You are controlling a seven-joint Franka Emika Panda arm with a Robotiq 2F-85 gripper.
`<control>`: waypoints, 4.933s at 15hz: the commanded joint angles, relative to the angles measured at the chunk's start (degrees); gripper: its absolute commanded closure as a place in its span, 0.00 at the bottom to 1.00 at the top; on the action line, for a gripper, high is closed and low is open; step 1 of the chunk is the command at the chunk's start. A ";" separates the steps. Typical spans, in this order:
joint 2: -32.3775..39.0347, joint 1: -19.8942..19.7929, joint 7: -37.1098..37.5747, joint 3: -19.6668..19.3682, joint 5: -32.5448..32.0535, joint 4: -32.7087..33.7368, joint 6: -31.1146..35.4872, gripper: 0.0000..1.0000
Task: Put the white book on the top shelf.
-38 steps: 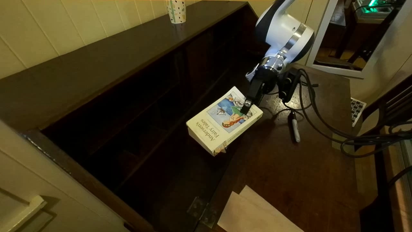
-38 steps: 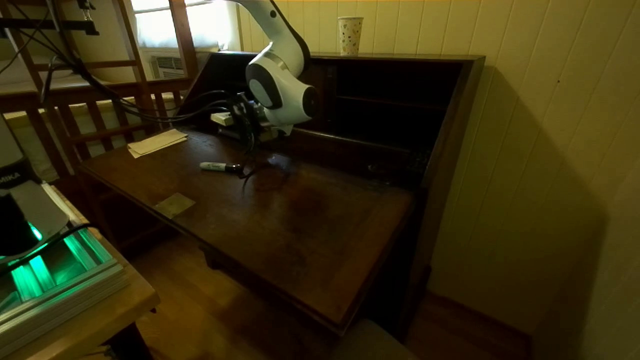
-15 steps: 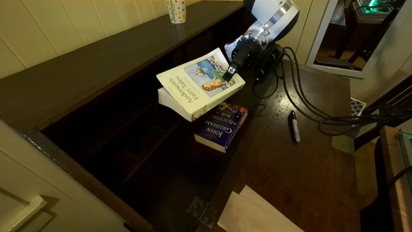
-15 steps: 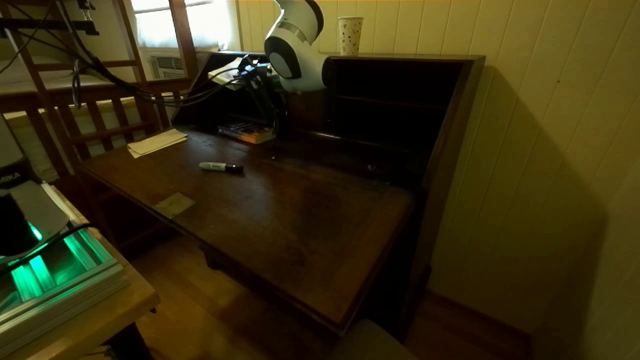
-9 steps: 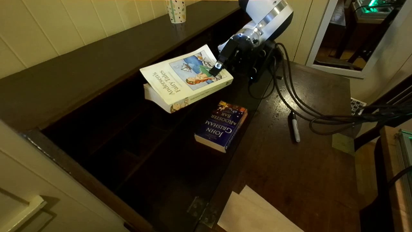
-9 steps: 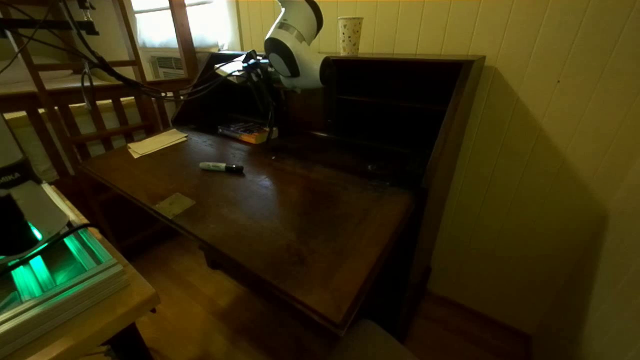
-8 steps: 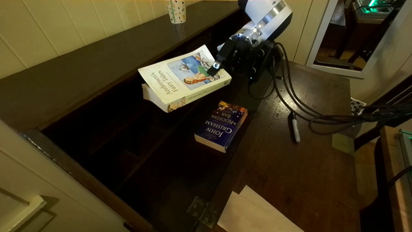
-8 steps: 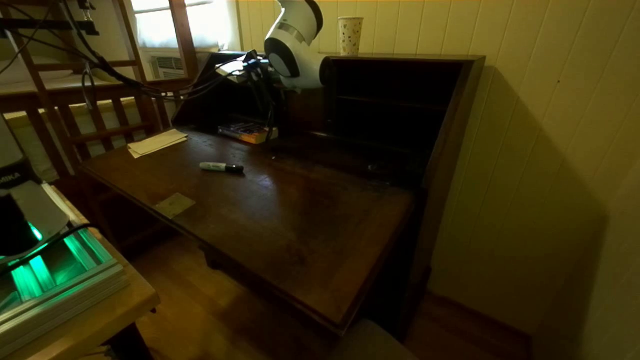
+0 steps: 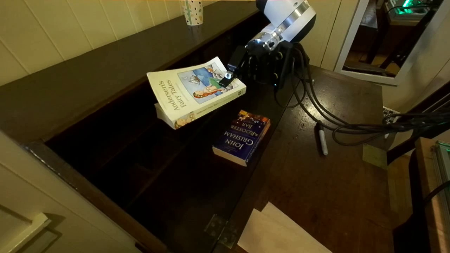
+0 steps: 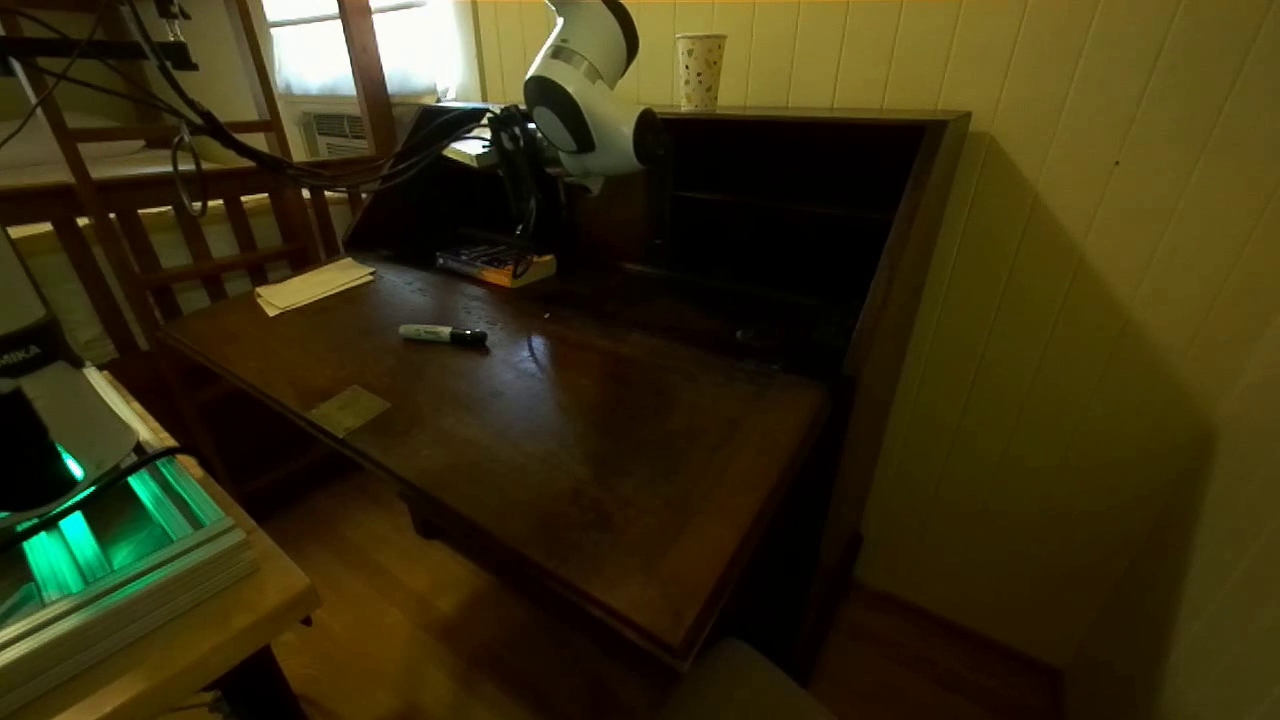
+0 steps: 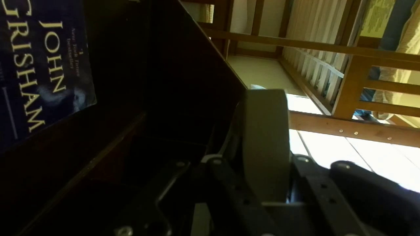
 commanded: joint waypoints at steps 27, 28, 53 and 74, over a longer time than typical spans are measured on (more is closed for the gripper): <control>-0.43 1.21 4.23 1.55 1.93 2.61 0.86 0.93; -0.37 1.37 4.40 1.60 2.53 2.91 1.21 0.93; -2.55 8.27 11.93 4.31 2.80 2.93 23.86 0.93; -1.51 7.92 10.62 5.98 9.51 3.37 28.53 0.93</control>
